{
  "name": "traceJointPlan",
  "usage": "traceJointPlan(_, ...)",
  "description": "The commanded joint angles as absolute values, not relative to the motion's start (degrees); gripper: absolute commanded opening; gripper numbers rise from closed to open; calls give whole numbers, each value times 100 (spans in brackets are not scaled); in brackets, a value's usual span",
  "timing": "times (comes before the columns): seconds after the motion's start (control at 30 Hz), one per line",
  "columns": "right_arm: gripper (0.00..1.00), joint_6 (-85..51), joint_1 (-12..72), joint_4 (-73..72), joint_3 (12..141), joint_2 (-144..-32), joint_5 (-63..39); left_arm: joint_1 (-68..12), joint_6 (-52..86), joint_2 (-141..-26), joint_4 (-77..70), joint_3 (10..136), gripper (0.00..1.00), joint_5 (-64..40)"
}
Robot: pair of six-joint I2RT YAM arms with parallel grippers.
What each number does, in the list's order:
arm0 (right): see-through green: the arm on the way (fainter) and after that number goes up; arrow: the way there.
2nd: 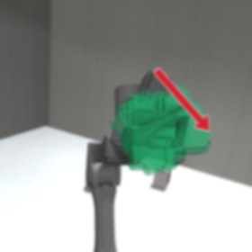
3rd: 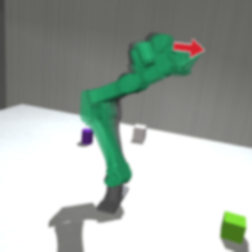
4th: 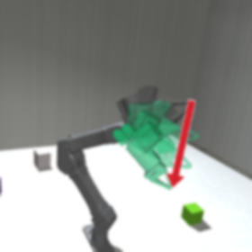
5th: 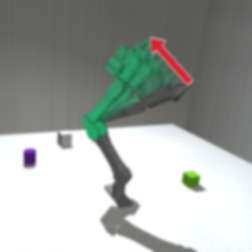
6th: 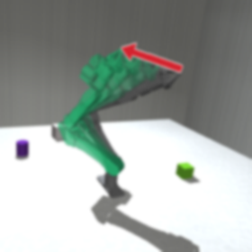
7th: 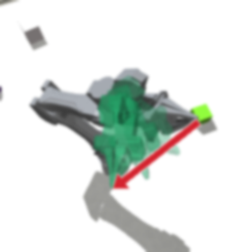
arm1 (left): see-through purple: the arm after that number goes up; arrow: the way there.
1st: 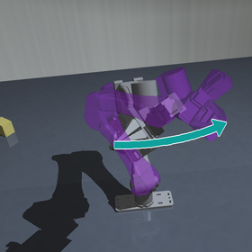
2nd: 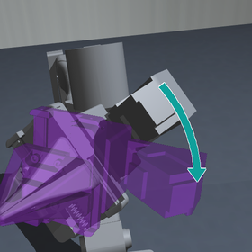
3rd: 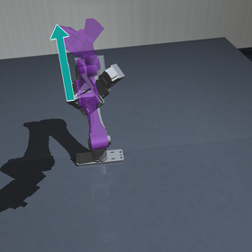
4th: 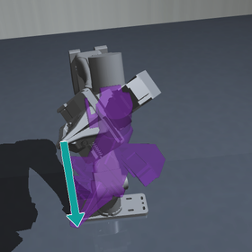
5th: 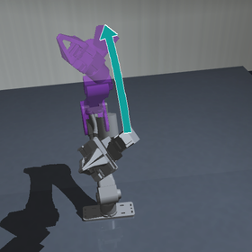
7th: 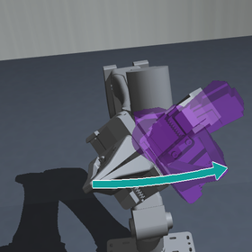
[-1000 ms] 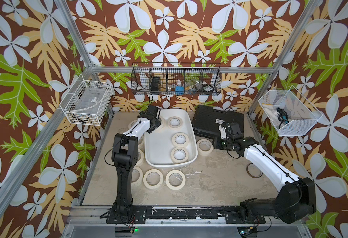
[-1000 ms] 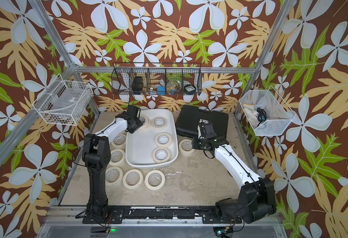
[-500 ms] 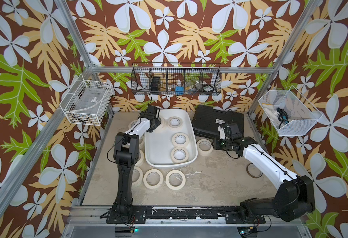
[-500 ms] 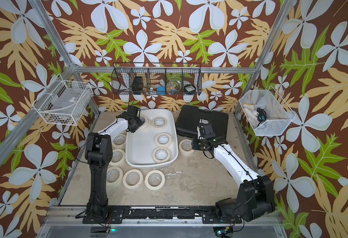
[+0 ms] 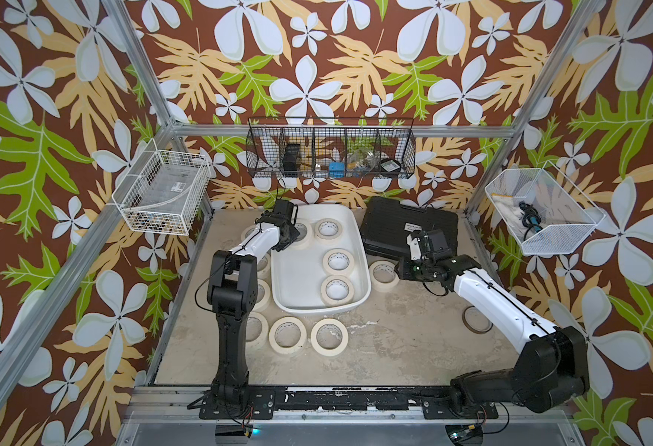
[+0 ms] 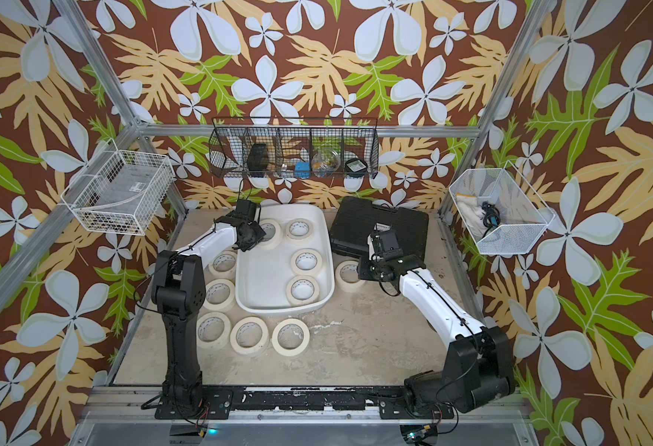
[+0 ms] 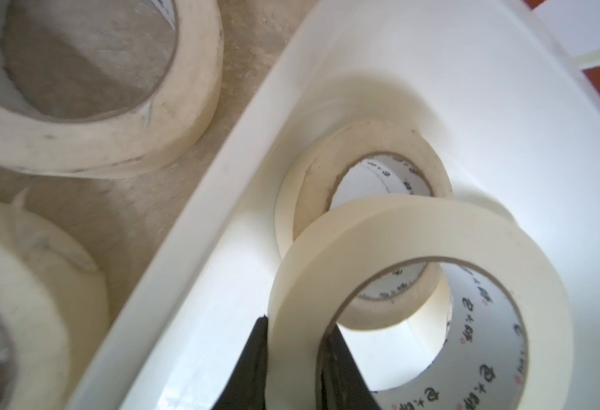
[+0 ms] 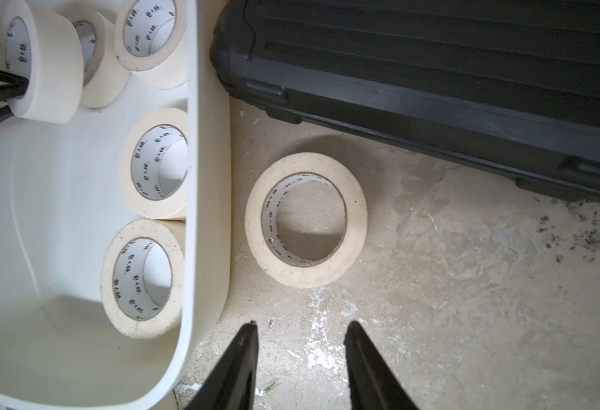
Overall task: Take out the art tape in the storage box
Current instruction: Pick up the art tape from the storage box.
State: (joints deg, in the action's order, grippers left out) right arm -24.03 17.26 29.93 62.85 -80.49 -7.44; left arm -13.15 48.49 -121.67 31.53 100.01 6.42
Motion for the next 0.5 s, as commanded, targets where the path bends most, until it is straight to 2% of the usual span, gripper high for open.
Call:
traceJointPlan(0.0,44,-2528,1870,2900,6471,-8080,-765,-1569,4399,-11811,3333,9925,14,817)
traceJointPlan(0.23,43,-2695,2241,2963,7012,-8208,-847,-2510,3472,-10914,3763,9483,15,1198)
traceJointPlan(0.47,43,-2908,2580,2893,7336,-8299,-862,-3395,3123,-10318,4248,9130,13,1433)
